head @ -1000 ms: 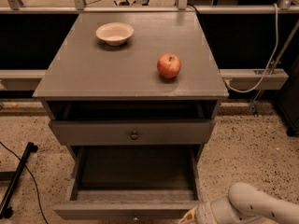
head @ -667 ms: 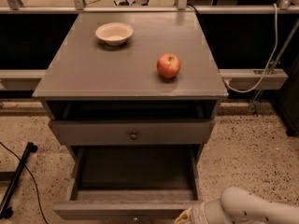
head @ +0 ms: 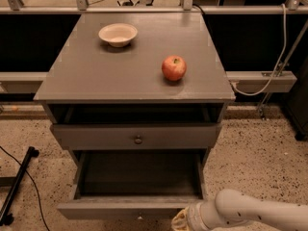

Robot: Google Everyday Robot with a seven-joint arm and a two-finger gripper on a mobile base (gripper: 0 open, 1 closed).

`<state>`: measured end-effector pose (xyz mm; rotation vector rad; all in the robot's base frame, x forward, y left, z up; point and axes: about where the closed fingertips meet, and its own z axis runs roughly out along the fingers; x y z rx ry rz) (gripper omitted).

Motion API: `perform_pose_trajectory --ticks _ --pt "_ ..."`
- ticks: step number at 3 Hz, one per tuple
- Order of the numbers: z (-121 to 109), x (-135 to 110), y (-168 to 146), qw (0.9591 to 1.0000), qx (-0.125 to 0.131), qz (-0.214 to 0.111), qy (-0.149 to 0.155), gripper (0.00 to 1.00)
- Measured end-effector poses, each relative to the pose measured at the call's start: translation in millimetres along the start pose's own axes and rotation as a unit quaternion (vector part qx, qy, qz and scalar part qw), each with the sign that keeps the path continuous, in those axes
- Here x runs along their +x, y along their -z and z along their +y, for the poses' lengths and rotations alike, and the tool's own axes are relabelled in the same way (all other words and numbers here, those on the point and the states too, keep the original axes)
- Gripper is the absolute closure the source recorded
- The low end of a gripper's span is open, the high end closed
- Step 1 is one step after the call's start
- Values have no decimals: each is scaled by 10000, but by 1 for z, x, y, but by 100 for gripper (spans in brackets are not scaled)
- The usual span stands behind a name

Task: Close middle drawer

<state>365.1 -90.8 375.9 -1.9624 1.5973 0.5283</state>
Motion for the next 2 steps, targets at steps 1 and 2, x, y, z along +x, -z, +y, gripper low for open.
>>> perform_pose_trajectory --ticks 1,2 --pt "-24 -3 -4 9999 85 -104 81 100" --pt "-50 -14 -2 9994 174 -210 210 100"
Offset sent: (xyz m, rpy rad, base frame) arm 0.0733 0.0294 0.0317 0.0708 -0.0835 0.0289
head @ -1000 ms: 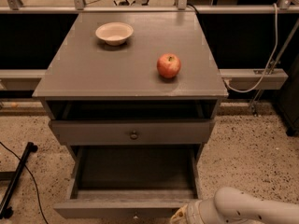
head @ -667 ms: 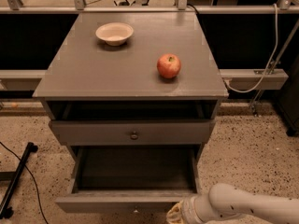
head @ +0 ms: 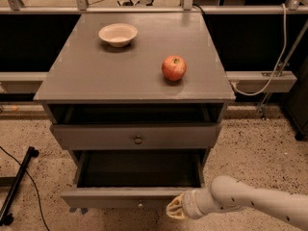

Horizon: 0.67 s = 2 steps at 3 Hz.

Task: Close middle drawer

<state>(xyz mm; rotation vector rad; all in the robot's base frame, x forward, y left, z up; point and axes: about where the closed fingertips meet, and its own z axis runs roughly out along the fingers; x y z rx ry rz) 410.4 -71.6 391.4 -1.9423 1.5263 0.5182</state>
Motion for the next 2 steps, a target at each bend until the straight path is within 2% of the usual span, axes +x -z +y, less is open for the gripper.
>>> perform_pose_trajectory --ticks 1,2 --pt "-29 -14 -2 9998 109 -120 143 100" --pt "-41 -19 -4 9996 146 -162 171 100"
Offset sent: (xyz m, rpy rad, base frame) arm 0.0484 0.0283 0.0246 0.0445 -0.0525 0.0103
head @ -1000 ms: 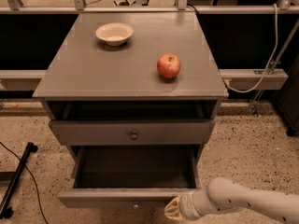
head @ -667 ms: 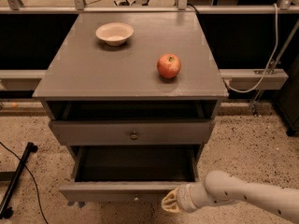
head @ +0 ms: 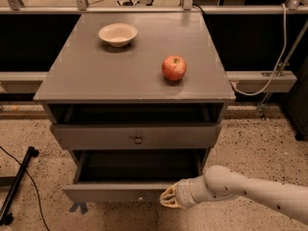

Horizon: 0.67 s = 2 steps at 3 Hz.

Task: Close middle drawer

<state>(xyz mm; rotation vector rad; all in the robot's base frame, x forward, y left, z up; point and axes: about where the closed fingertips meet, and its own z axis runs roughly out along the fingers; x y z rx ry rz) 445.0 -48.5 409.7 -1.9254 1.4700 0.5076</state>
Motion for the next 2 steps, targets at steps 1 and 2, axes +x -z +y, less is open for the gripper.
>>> perform_pose_trajectory --ticks 1,2 --pt "-1 0 0 10000 3 0 -1 100" --pt "18 10 13 9995 -90 179 -242 100"
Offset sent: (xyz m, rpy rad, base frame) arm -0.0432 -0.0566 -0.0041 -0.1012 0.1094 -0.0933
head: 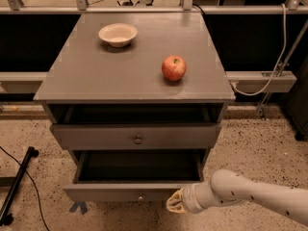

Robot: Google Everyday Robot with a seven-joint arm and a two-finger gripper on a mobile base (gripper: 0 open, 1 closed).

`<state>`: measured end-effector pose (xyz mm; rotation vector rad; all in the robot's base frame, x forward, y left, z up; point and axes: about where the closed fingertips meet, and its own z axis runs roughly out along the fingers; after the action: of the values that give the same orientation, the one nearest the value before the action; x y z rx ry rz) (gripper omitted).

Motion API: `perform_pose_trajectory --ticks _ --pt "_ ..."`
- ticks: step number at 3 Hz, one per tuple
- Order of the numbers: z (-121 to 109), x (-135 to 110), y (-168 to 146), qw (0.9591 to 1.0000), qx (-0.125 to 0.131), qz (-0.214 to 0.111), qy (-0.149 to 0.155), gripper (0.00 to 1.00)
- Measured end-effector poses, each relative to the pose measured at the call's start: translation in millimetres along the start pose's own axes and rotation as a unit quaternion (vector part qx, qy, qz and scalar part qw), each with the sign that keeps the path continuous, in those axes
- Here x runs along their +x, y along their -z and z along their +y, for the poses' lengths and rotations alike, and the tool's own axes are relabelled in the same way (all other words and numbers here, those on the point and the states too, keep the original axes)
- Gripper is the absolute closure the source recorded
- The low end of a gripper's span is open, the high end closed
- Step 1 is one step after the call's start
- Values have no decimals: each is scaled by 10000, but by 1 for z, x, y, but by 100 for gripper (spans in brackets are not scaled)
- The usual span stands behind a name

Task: Close middle drawer

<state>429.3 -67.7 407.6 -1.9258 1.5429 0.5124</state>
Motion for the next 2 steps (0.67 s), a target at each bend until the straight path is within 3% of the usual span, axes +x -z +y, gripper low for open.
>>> perform_pose_trajectory --ticks 1,2 --pt "31 14 19 9991 -225 211 -305 100" --pt "23 17 11 9991 -279 192 -248 100"
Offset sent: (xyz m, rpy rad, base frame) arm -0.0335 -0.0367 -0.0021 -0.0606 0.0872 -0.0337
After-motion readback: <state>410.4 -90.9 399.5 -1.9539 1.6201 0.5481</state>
